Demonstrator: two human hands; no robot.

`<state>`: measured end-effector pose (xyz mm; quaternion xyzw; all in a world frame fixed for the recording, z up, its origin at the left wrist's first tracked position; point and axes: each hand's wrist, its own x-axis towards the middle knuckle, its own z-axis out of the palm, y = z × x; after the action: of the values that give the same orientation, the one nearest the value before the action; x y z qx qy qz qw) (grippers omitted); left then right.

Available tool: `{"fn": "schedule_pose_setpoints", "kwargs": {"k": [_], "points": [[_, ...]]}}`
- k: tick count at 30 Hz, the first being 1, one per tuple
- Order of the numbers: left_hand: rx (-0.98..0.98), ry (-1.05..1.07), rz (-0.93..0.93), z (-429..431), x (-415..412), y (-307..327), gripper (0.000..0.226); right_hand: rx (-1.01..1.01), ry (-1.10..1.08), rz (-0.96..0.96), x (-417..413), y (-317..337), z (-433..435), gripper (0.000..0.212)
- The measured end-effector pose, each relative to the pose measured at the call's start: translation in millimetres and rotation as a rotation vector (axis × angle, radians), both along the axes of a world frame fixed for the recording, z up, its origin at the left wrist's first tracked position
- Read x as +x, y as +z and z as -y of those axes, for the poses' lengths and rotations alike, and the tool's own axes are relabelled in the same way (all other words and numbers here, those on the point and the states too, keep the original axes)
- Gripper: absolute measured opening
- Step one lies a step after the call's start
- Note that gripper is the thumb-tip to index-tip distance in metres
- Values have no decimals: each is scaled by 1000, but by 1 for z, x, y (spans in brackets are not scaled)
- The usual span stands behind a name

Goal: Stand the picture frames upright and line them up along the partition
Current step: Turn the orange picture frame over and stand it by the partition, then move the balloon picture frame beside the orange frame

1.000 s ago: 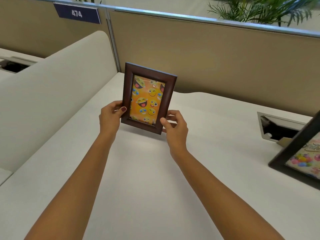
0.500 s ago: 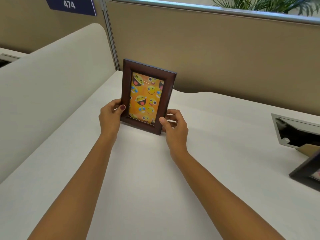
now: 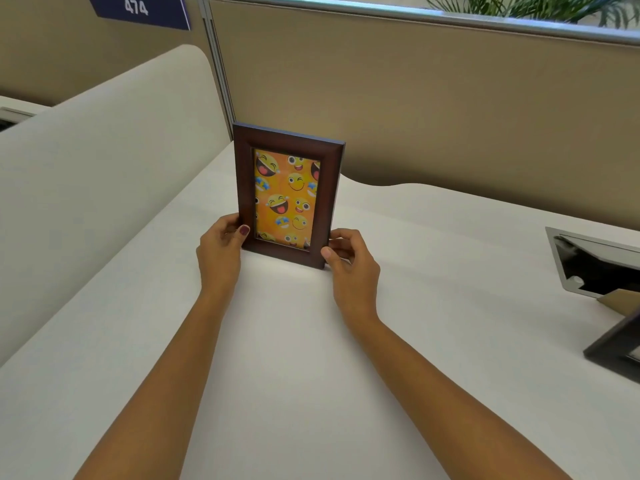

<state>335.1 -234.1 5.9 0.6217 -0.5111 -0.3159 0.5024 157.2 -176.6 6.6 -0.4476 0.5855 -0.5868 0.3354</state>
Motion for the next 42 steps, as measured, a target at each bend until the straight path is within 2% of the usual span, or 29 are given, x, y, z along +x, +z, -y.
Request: {"fn": "schedule_pose_setpoints", "kwargs": {"k": [8, 15, 20, 25, 29, 36, 42], "points": [[-19, 81, -10, -6, -7, 2, 27, -6, 9, -14, 1, 0, -1, 21], [-8, 123, -96, -35, -22, 10, 44, 13, -56, 12, -10, 8, -17, 32], [-190, 144, -35, -82, -66, 18, 47, -39, -206, -155, -37, 18, -54, 33], [-276, -62, -16, -125, -138, 26, 39, -155, -390, -413, -86, 28, -103, 29], [-221, -270, -112, -159, -206, 37, 34, -165, -567, -581, -141, 38, -154, 28], [-78, -497, -249, -196, -291, 46, 28, -134, -884, -511, -229, 45, -209, 32], [-45, -522, -280, -205, -341, 50, 18, -72, -996, -374, -284, 40, -228, 46]]}}
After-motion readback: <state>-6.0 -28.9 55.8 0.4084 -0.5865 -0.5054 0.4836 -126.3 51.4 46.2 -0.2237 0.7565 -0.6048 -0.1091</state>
